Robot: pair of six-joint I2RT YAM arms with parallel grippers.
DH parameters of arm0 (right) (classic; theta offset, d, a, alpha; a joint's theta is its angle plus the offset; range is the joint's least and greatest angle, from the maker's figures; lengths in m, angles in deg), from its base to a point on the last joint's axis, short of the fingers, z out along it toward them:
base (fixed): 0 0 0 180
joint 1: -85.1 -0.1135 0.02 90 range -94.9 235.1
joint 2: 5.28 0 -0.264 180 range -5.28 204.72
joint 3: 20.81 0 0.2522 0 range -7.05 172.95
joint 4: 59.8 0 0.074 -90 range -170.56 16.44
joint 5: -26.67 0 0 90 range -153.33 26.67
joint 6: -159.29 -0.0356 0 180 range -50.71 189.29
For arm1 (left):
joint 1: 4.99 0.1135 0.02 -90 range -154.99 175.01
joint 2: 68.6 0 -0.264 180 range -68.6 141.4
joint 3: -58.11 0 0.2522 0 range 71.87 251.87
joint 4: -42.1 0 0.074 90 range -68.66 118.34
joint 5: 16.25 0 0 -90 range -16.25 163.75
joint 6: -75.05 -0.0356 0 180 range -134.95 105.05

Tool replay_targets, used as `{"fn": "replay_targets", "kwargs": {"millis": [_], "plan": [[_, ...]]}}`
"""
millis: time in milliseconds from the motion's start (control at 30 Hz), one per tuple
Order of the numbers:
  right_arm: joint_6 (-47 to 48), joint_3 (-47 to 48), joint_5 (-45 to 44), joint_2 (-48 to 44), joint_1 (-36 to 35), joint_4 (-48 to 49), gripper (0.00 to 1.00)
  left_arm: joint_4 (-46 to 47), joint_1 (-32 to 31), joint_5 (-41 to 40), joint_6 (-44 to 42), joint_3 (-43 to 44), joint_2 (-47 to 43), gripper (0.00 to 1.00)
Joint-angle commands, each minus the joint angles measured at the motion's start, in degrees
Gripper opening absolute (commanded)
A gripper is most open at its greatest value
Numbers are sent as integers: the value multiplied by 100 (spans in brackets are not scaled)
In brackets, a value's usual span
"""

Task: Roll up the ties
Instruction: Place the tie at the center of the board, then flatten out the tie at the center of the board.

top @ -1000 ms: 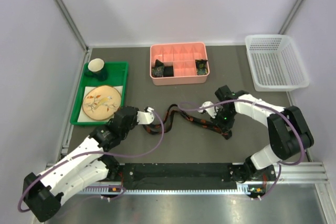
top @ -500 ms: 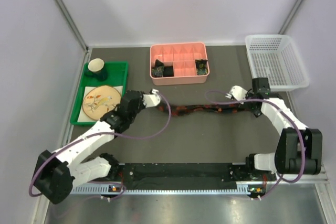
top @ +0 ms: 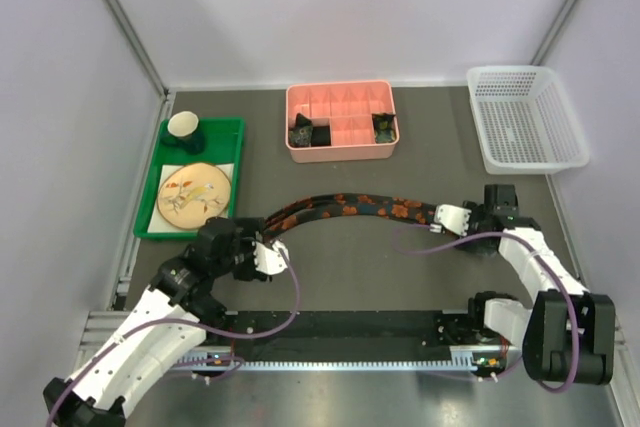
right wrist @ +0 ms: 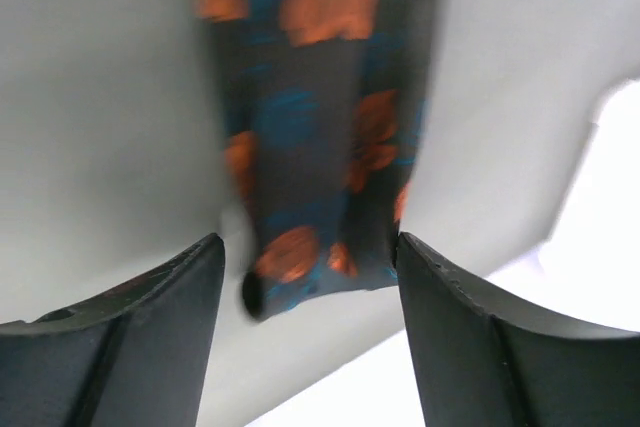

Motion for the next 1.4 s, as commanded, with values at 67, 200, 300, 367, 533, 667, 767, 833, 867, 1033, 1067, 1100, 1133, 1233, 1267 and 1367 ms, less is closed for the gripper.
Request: {"fn": "replay_targets", "kwargs": {"millis": [67,200,300,367,533,667,767,833,867,1033,1067,1100,1133,1233,1267,1367], "plan": [[94,1016,712,57,218,-2090,69,-945,13,240,838,899,757,98],[-266,2052,1047,926,386,-2847,69,-455,92,530,1576,1382,1881,99],[-732,2545,1082,1700,386,-3137,61,21,171,478,1912,1707,2866,99],[-733,2652,1047,2034,455,-3278,58,-117,215,390,1780,2128,3665,99],[-530,2310,845,2202,491,-2752,64,-452,601,846,1412,2823,4949,99],[-443,2125,338,2553,535,-2444,38,-532,725,988,1069,2930,5294,99],[-48,2063,37,2624,893,-2295,11,-610,760,1075,832,2965,5391,99],[355,2063,-227,2537,1122,-2067,5,-952,760,1259,560,3052,5382,98],[505,2089,-358,2510,1237,-1857,2,-1005,760,1330,558,3070,5356,98],[1368,2415,-430,2519,1678,-943,13,-971,760,1682,734,3114,5276,96],[1438,2389,-412,2501,1678,-784,20,-753,760,1621,847,3106,5303,96],[1560,2336,-412,2466,1678,-652,31,-612,760,1594,901,3106,5311,96],[1588,2275,-421,2423,1678,-511,36,-489,752,1585,936,3106,5329,96],[1395,2536,-237,2326,1686,-1165,48,39,708,1690,963,3097,5399,97],[1212,2616,-71,2273,1686,-1326,50,153,690,1760,850,3114,5417,94],[1000,2977,429,2053,1686,-2257,53,330,515,1972,524,3176,5636,87]]}}
